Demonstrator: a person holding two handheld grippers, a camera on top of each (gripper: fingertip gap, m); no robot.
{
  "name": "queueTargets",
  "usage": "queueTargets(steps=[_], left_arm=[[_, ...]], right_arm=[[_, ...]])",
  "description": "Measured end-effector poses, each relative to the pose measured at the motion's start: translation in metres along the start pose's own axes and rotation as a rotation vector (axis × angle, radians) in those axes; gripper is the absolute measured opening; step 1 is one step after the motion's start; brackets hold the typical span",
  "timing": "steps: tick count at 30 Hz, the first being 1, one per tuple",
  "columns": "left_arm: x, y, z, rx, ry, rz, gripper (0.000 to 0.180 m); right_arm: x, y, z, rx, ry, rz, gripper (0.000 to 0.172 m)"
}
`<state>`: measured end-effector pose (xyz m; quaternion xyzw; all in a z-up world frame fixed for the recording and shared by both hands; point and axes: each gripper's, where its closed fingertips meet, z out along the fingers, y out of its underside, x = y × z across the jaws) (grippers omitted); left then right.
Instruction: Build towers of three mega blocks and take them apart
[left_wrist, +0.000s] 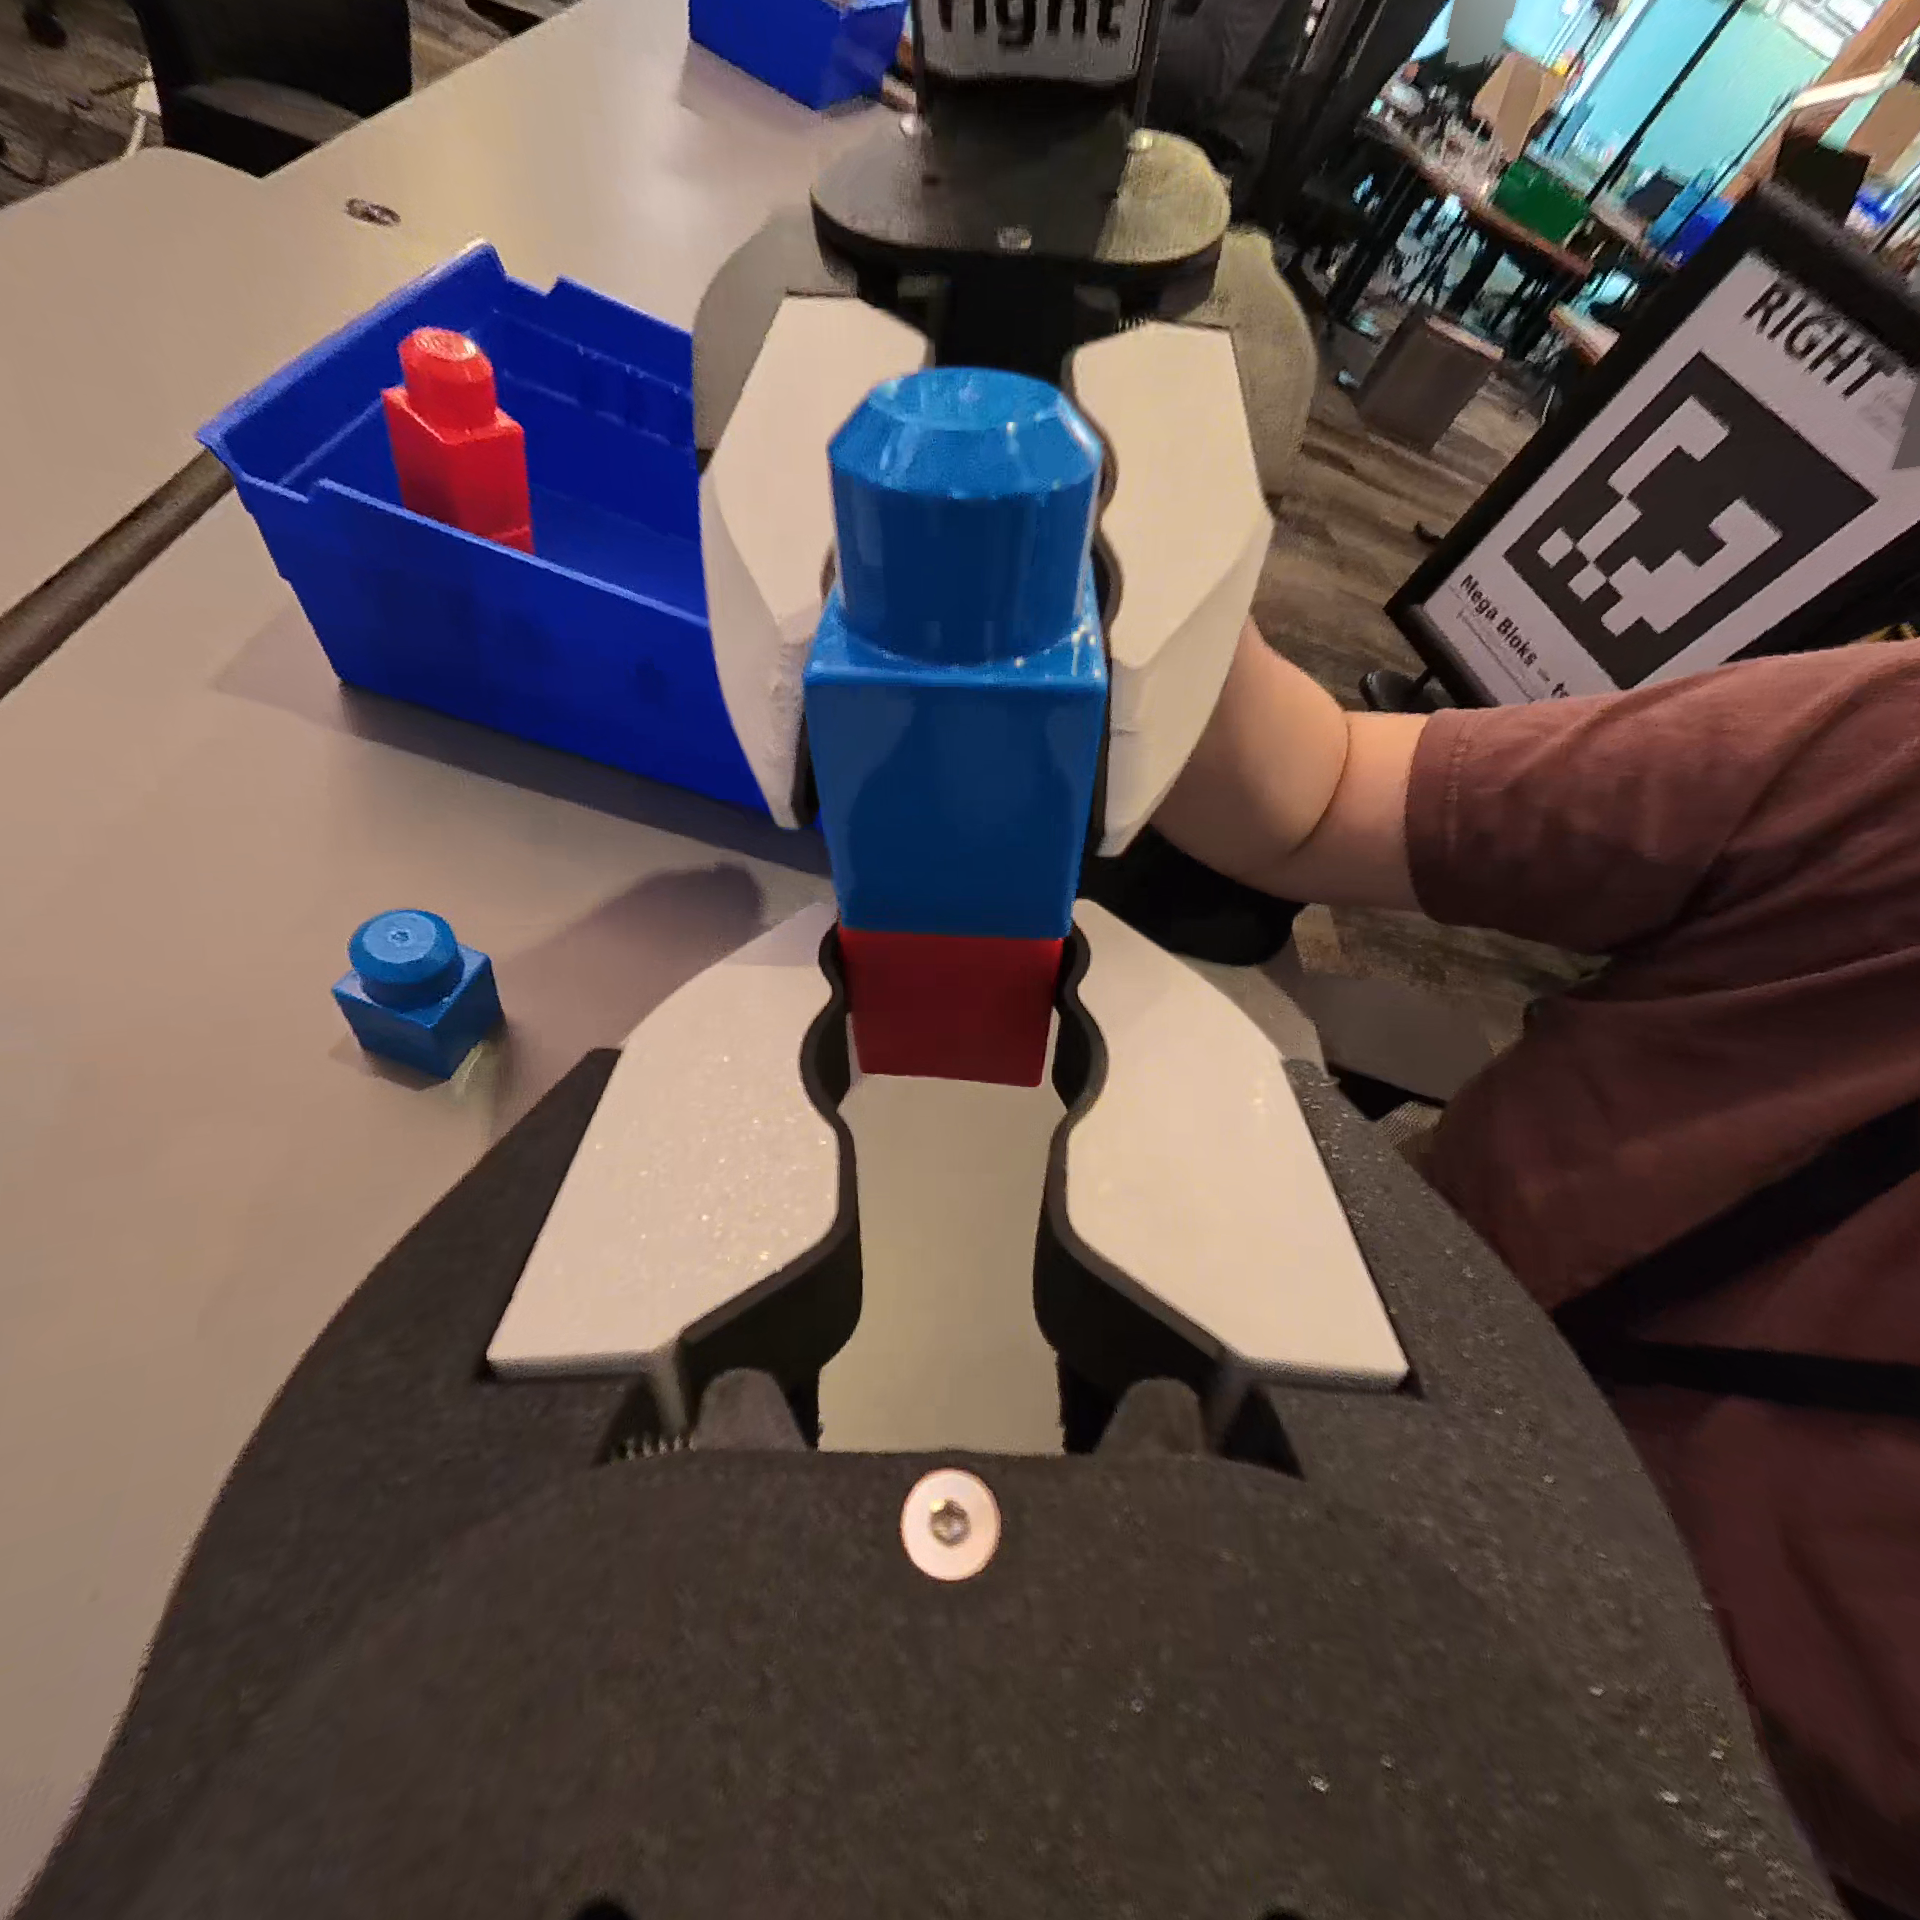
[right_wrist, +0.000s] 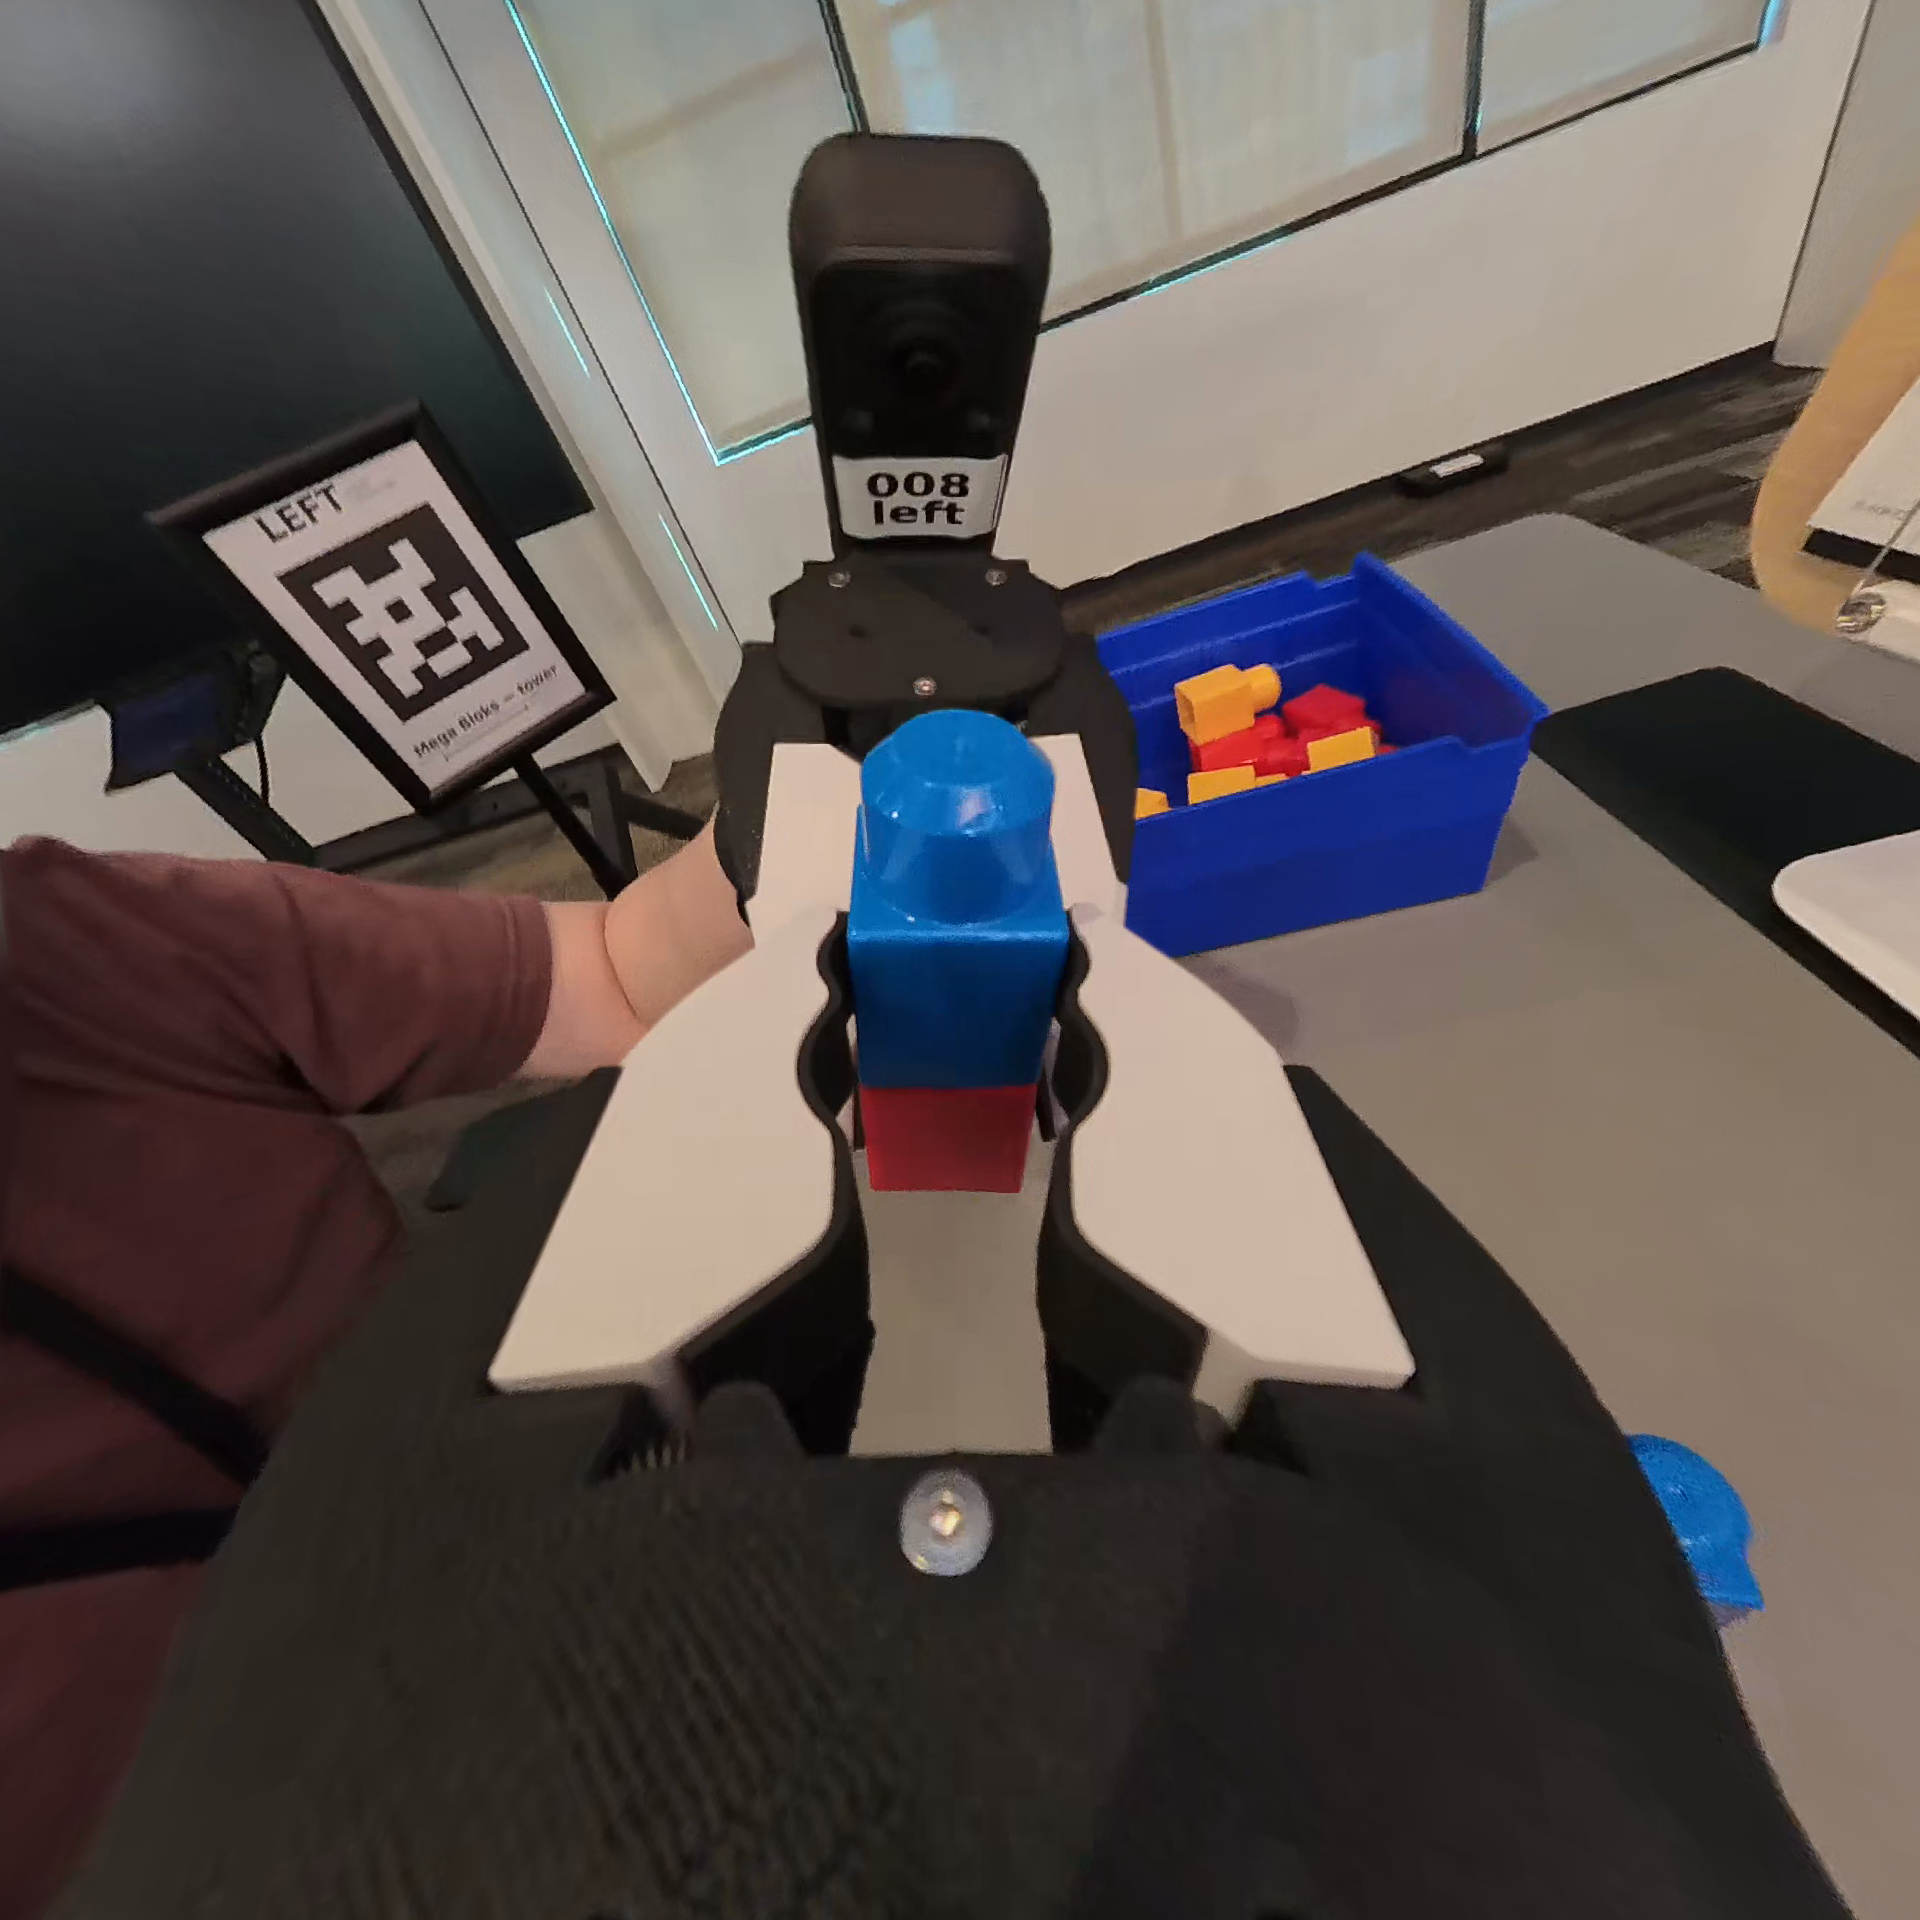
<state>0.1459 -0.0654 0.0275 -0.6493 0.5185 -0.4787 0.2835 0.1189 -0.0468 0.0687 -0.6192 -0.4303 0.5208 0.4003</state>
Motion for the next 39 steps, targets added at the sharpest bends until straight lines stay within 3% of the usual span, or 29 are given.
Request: queueTargets(steps=[5, 14, 39], left_arm=[[0.004, 0.004, 0.004, -0.019, 0.034, -0.002, 0.036], [-0.004, 0.006, -0.003, -0.047, -0.04, -0.019, 0.036], [0.006, 0.009, -0.007, -0.053, 0.051, -0.023, 0.036]], right_arm=[[-0.003, 0.004, 0.001, -0.027, -0.03, 0.01, 0.037], [0.005, 0.005, 0.004, -0.018, 0.022, 0.054, 0.037], [-0.006, 0.005, 0.01, -0.008, -0.037, 0.053, 0.037]])
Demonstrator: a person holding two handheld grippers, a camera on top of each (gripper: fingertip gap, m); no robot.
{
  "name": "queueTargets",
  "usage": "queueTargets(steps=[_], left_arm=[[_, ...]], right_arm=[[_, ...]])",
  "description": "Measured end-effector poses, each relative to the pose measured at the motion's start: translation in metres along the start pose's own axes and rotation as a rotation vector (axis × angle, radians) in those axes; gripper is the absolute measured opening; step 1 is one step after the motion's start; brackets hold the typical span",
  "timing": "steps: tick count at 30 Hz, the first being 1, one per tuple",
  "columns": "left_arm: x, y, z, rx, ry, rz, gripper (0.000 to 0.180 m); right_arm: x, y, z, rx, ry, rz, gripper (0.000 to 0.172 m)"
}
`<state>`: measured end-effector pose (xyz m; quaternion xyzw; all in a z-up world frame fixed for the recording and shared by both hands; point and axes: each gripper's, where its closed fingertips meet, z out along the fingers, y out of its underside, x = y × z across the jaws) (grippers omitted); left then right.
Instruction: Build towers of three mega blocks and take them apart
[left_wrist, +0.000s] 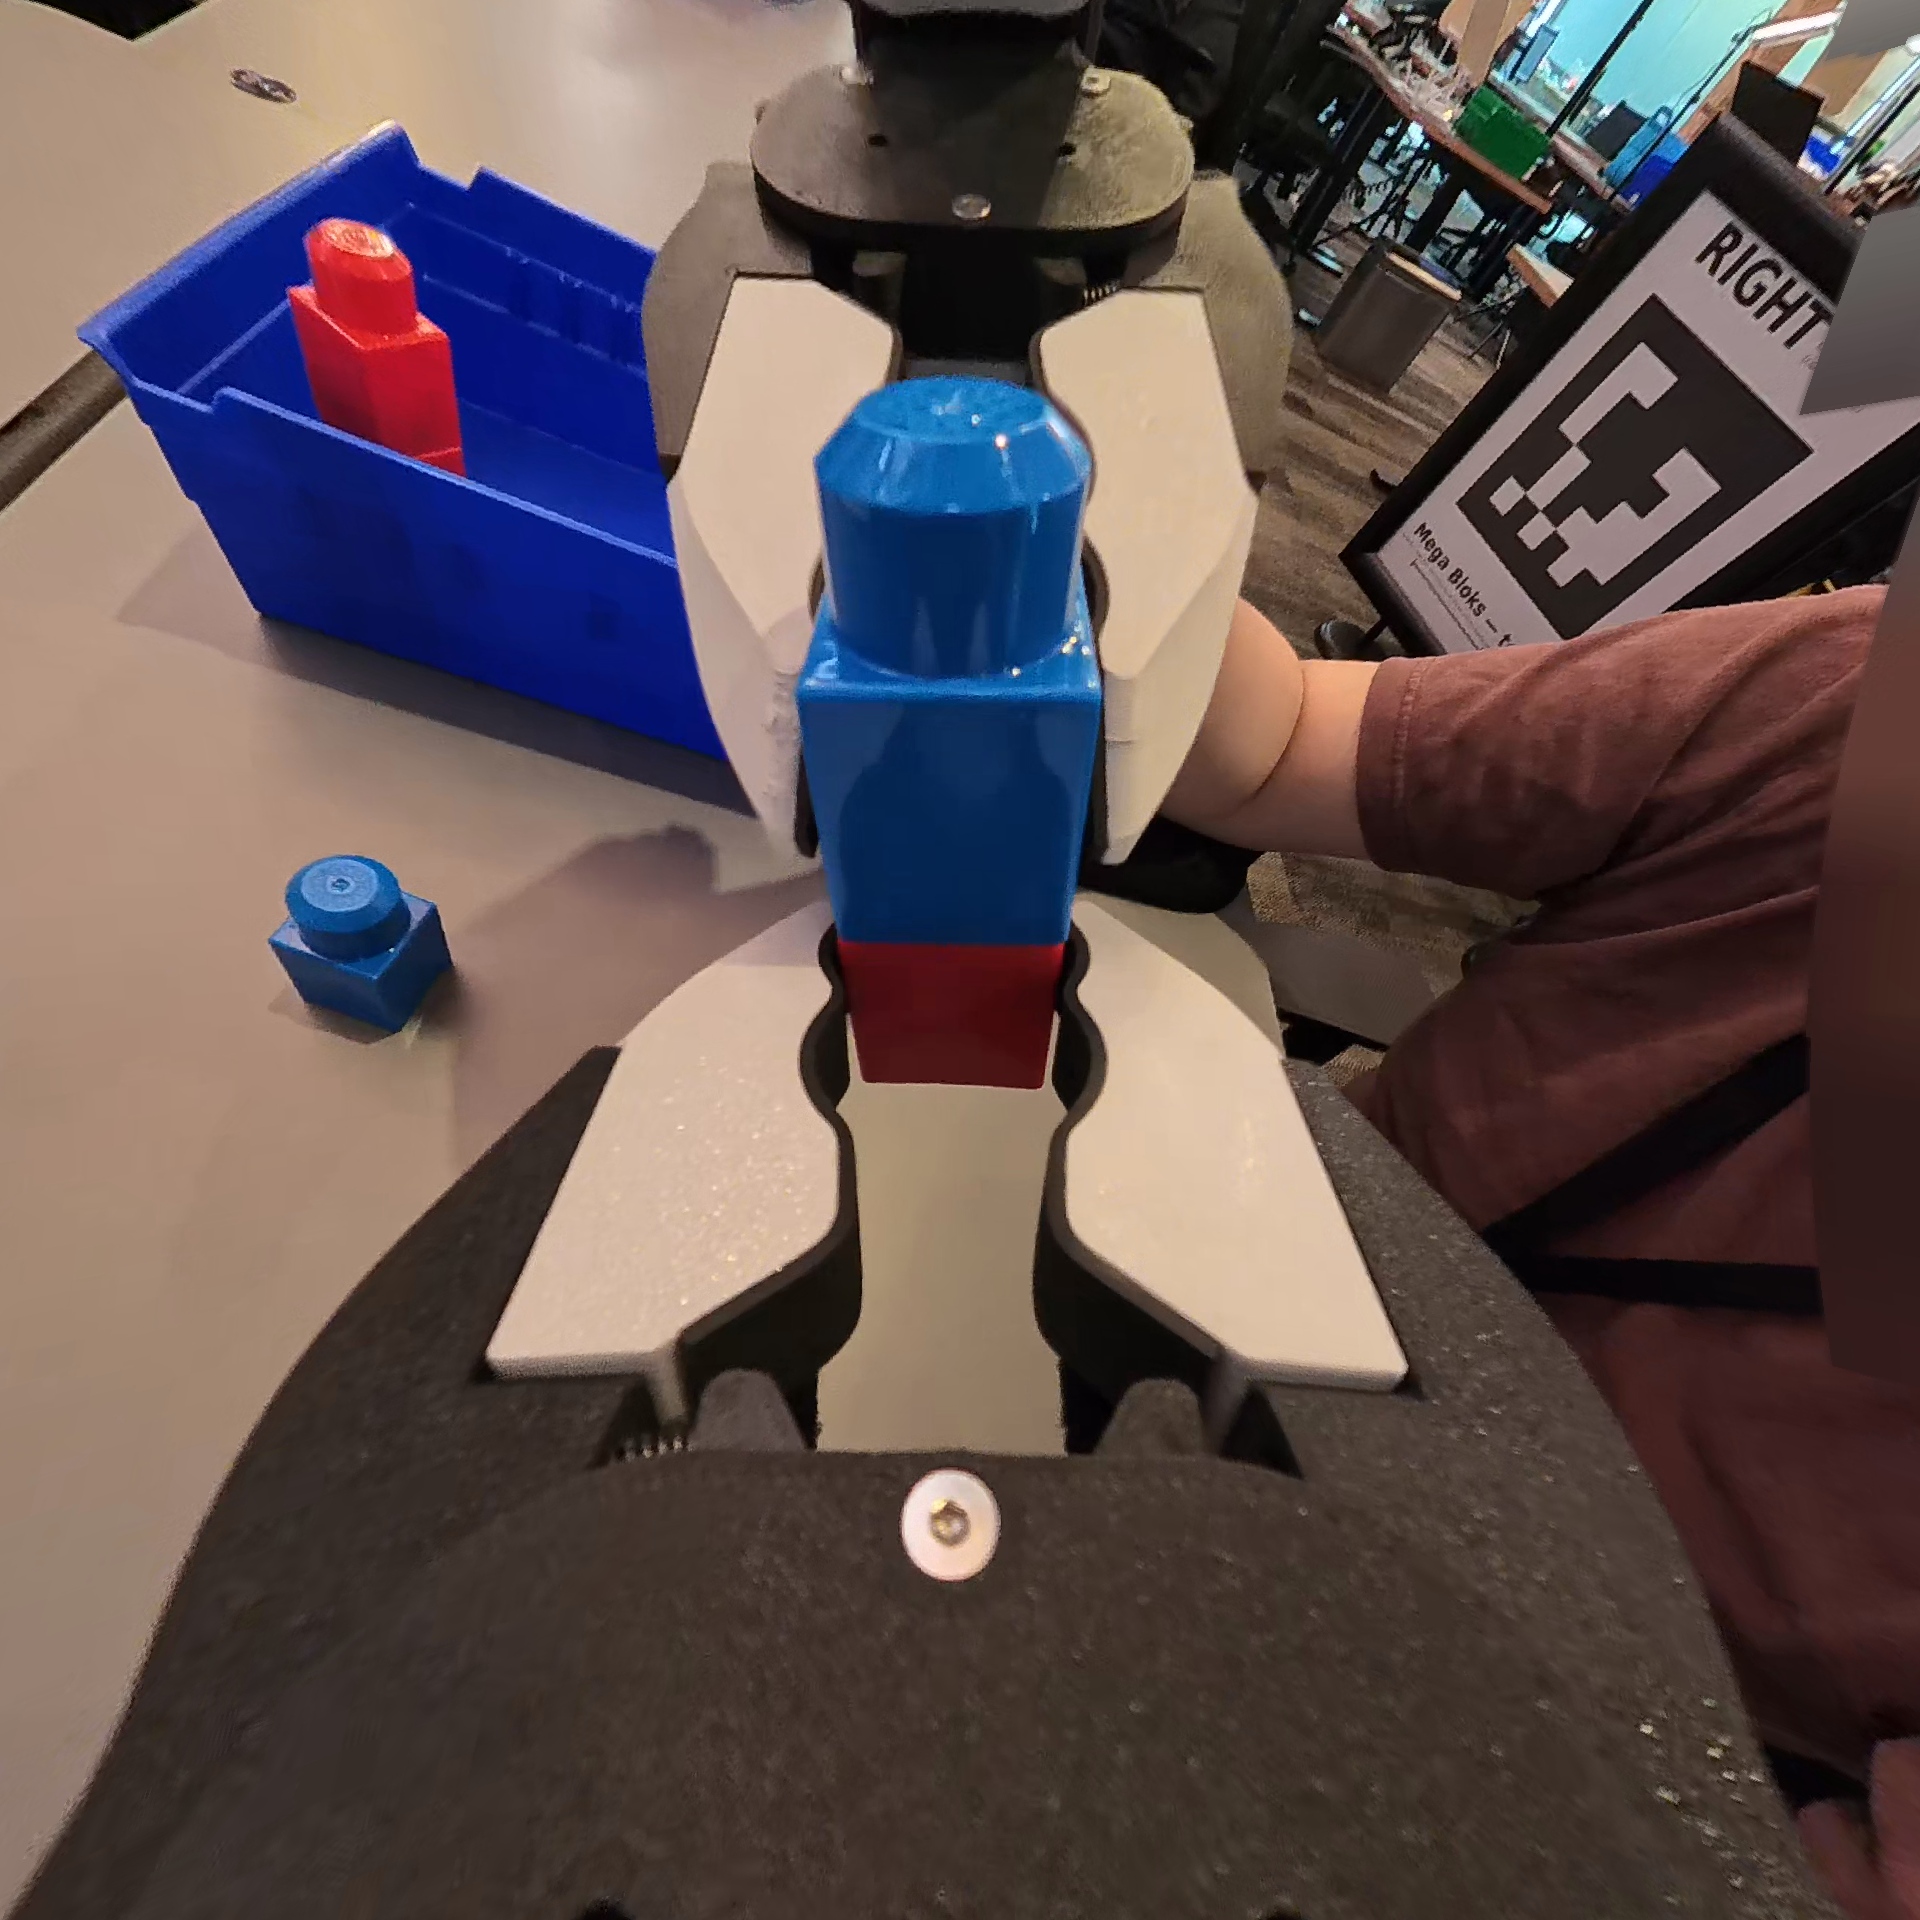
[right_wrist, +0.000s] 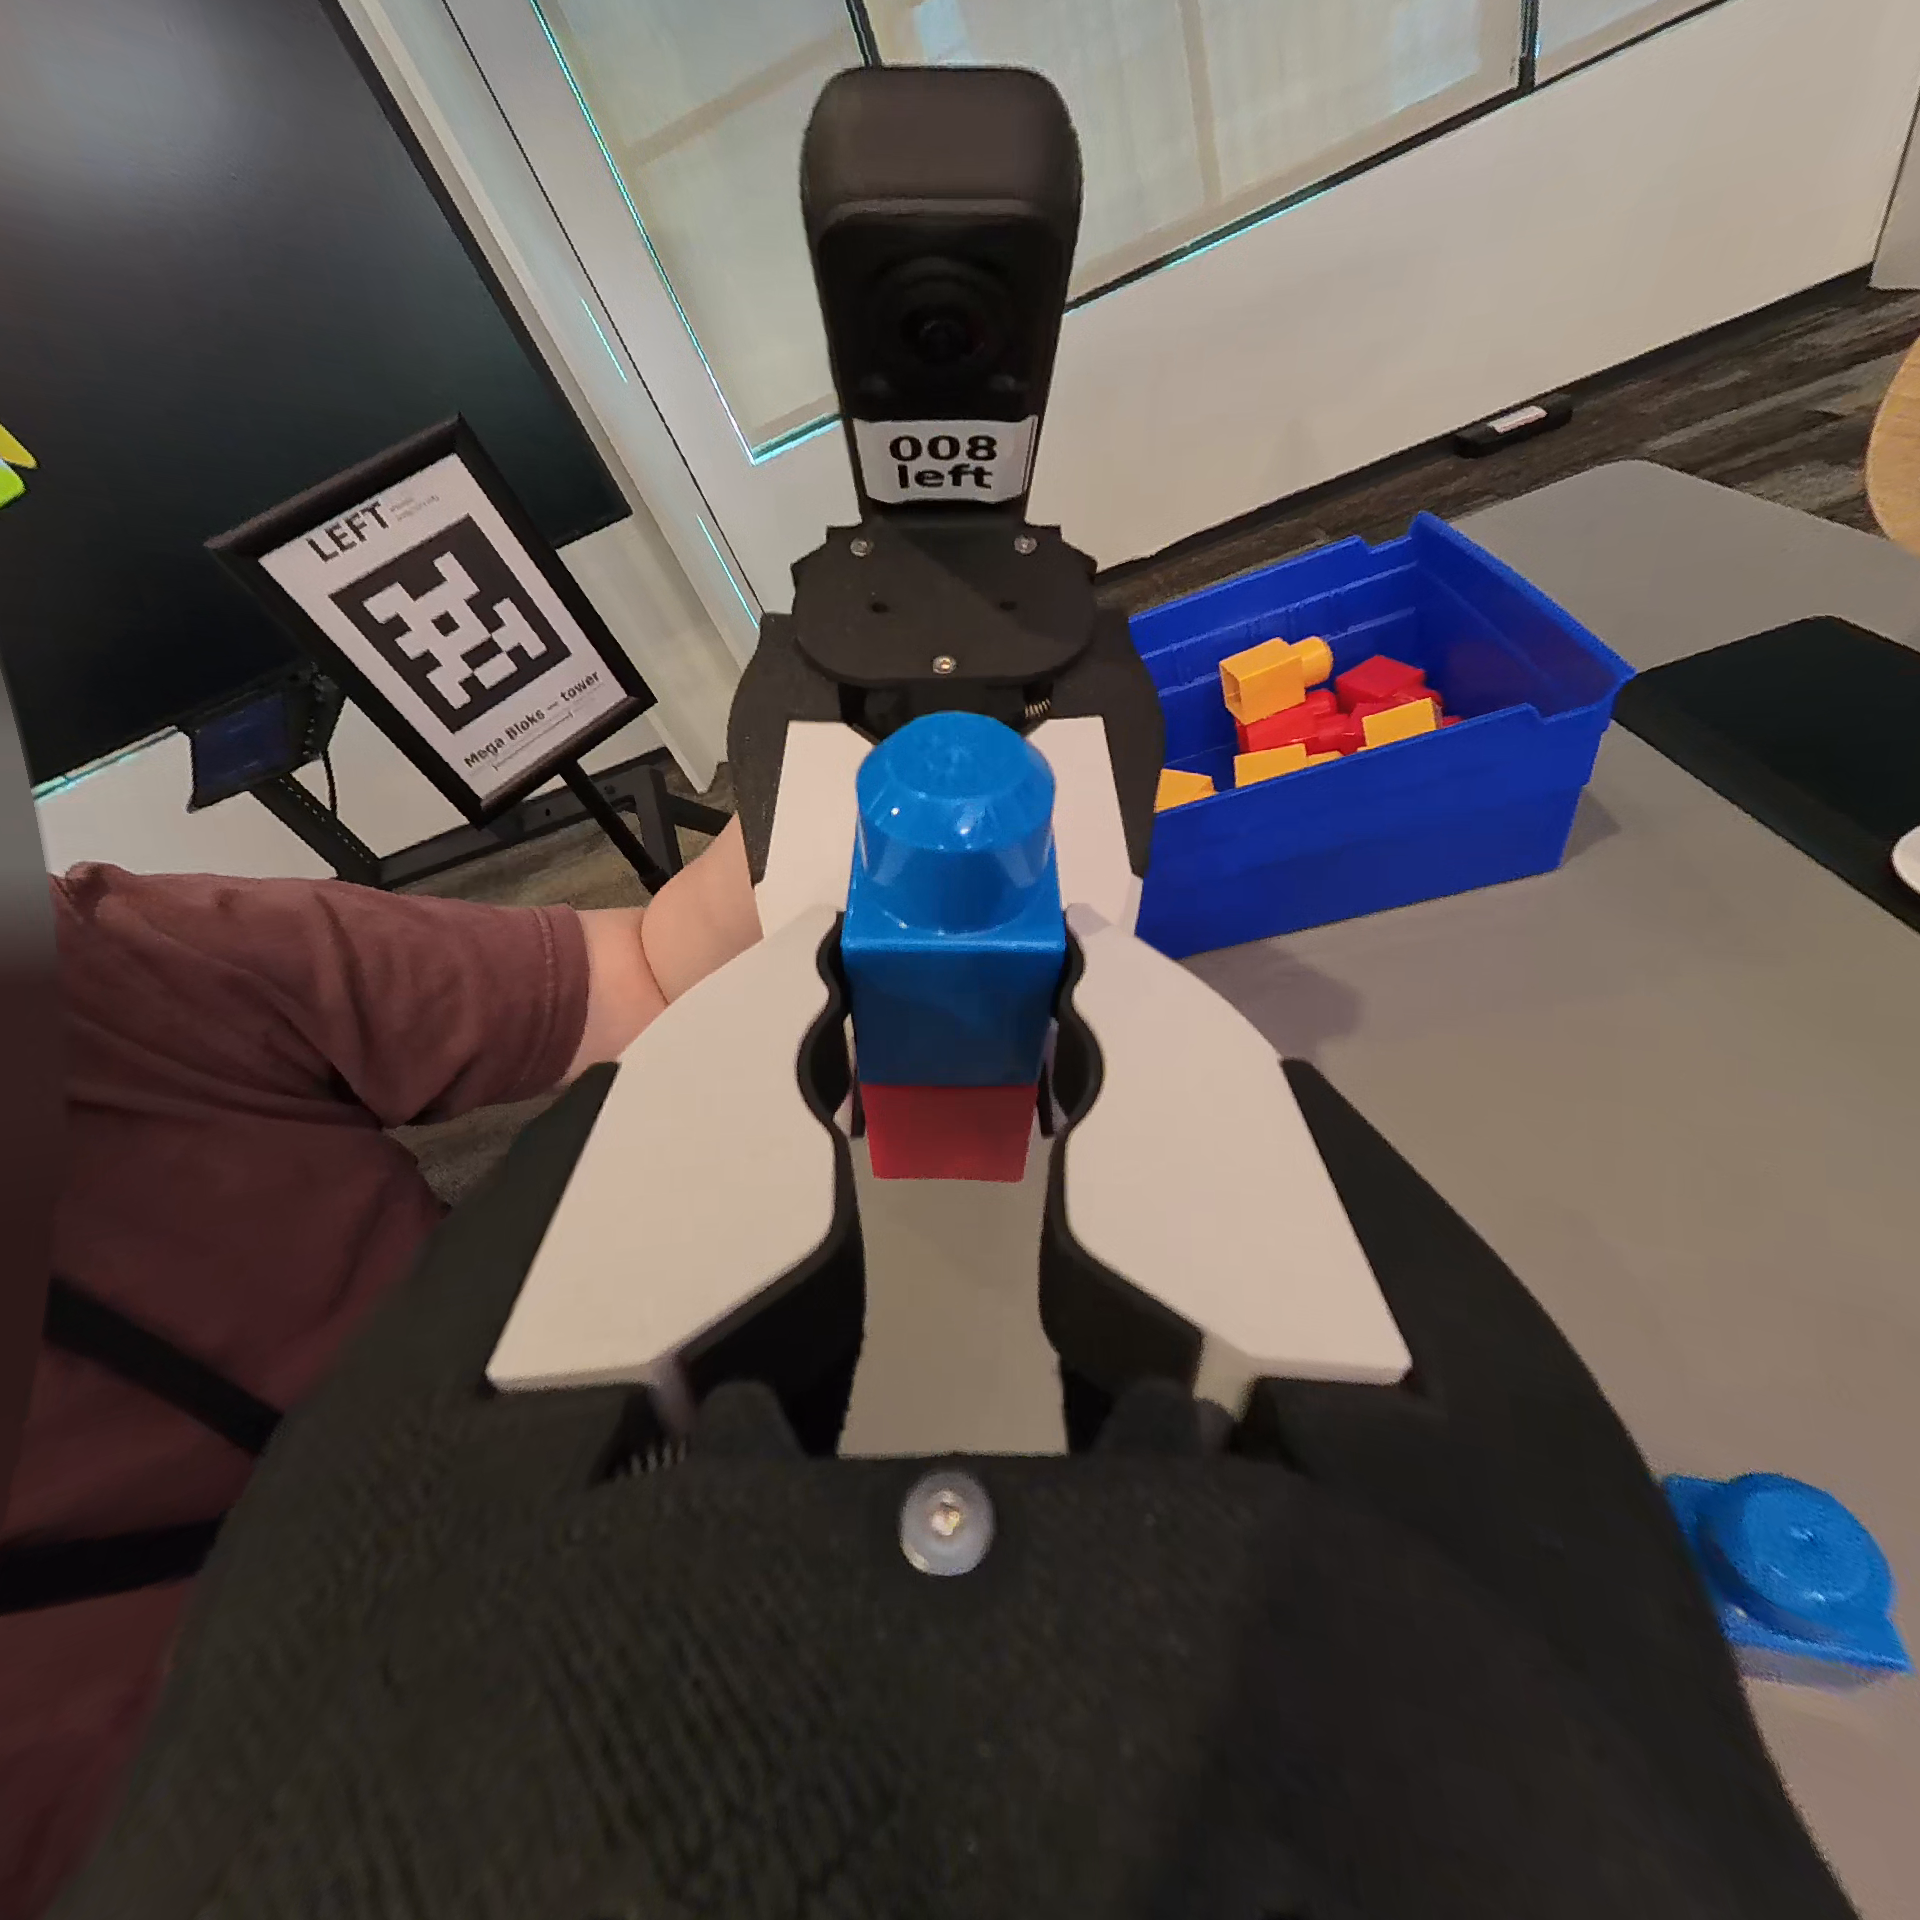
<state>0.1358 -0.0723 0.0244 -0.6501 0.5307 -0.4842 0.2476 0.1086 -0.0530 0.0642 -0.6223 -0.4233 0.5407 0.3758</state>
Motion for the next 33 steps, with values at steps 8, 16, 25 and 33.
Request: queueTargets(steps=[8, 16, 25, 33], left_arm=[[-0.013, -0.016, -0.043, 0.116, -0.103, 0.001, 0.036], [-0.005, -0.025, -0.089, 0.176, -0.177, 0.056, 0.036], [0.002, -0.026, -0.093, 0.174, -0.164, 0.073, 0.036], [0.003, -0.026, -0.088, 0.155, -0.135, 0.067, 0.036]], right_arm=[[0.077, 0.019, -0.04, -0.151, 0.417, -0.147, 0.067], [0.158, 0.117, -0.049, -0.709, 0.664, -0.238, 0.057], [0.187, 0.122, -0.052, -0.855, 0.759, -0.339, 0.055], [0.196, 0.132, -0.049, -0.901, 0.664, -0.373, 0.056]])
